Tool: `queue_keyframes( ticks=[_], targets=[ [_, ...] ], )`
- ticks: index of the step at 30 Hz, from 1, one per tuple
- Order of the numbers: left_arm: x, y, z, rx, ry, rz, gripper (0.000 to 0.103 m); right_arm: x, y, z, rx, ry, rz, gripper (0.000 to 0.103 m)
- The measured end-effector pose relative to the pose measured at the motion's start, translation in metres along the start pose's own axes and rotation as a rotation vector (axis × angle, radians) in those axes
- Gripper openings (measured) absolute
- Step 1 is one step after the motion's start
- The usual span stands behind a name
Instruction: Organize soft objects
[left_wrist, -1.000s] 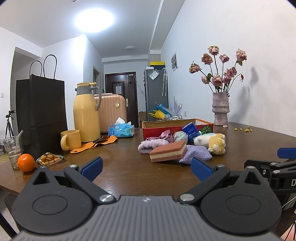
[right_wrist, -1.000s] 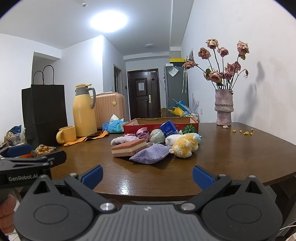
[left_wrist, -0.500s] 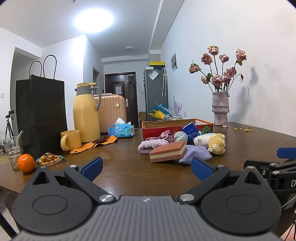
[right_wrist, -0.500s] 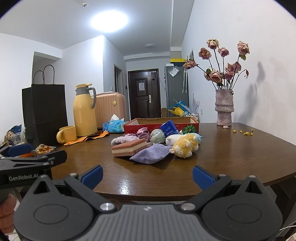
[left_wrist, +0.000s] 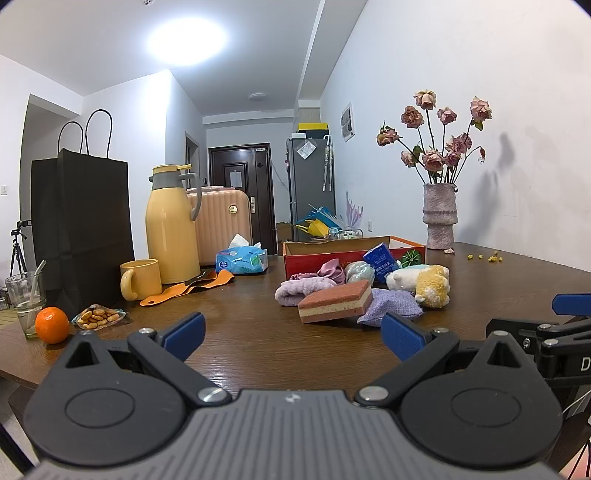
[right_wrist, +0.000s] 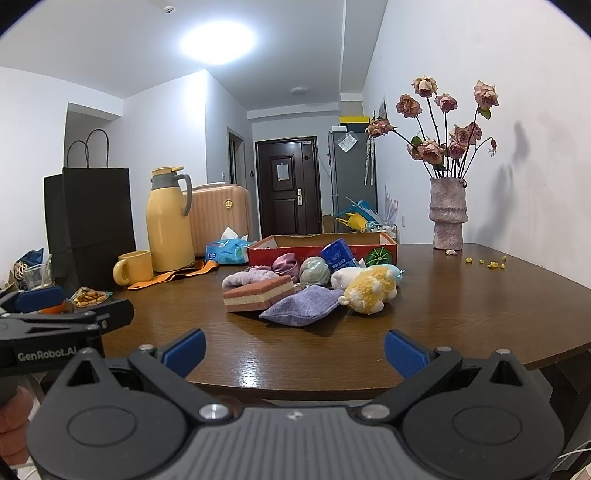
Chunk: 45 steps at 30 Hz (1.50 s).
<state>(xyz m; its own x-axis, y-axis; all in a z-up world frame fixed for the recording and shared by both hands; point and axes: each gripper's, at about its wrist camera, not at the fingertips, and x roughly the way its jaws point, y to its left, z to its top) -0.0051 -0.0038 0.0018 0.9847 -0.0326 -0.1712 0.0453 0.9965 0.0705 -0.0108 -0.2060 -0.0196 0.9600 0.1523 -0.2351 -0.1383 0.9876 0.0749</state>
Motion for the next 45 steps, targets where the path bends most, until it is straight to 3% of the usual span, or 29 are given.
queue_keyframes(
  ticks=[19, 22, 25, 26, 28, 31, 34, 36, 38, 39, 41, 45],
  targets=[
    [0.013, 0.001, -0.012, 0.012, 0.003, -0.022, 0.103, 0.004, 0.005, -0.011, -0.023, 0.004, -0.035, 0.103],
    [0.025, 0.000, -0.022, 0.020, 0.019, 0.016, 0.103, 0.016, 0.002, -0.016, 0.006, -0.021, -0.056, 0.103],
    [0.042, 0.001, -0.032, 0.025, 0.072, 0.017, 0.103, 0.036, -0.003, -0.018, 0.070, 0.008, -0.076, 0.103],
    [0.047, 0.002, -0.034, 0.027, 0.076, 0.021, 0.103, 0.043, -0.004, -0.019, 0.089, 0.035, -0.074, 0.103],
    [0.056, 0.002, -0.036, 0.037, 0.065, 0.041, 0.103, 0.053, -0.007, -0.017, 0.083, 0.009, -0.067, 0.103],
    [0.075, 0.003, -0.030, 0.074, 0.083, 0.017, 0.103, 0.068, -0.009, -0.015, 0.043, -0.009, -0.102, 0.103],
    [0.104, 0.018, -0.017, -0.006, 0.136, -0.035, 0.103, 0.089, -0.011, -0.007, -0.010, 0.006, -0.065, 0.103],
    [0.127, 0.033, -0.005, -0.092, 0.167, -0.077, 0.103, 0.102, -0.019, 0.001, 0.049, 0.038, 0.013, 0.097],
    [0.155, 0.046, 0.008, -0.147, 0.196, -0.116, 0.103, 0.122, -0.028, 0.014, 0.153, 0.066, 0.054, 0.077],
    [0.170, 0.051, 0.014, -0.161, 0.203, -0.147, 0.102, 0.134, -0.028, 0.020, 0.171, 0.085, 0.048, 0.074],
    [0.202, 0.060, 0.024, -0.200, 0.222, -0.203, 0.094, 0.157, -0.026, 0.032, 0.192, 0.108, 0.066, 0.052],
    [0.263, 0.065, 0.035, -0.235, 0.280, -0.347, 0.084, 0.207, -0.018, 0.050, 0.212, 0.159, 0.115, 0.042]
  ],
)
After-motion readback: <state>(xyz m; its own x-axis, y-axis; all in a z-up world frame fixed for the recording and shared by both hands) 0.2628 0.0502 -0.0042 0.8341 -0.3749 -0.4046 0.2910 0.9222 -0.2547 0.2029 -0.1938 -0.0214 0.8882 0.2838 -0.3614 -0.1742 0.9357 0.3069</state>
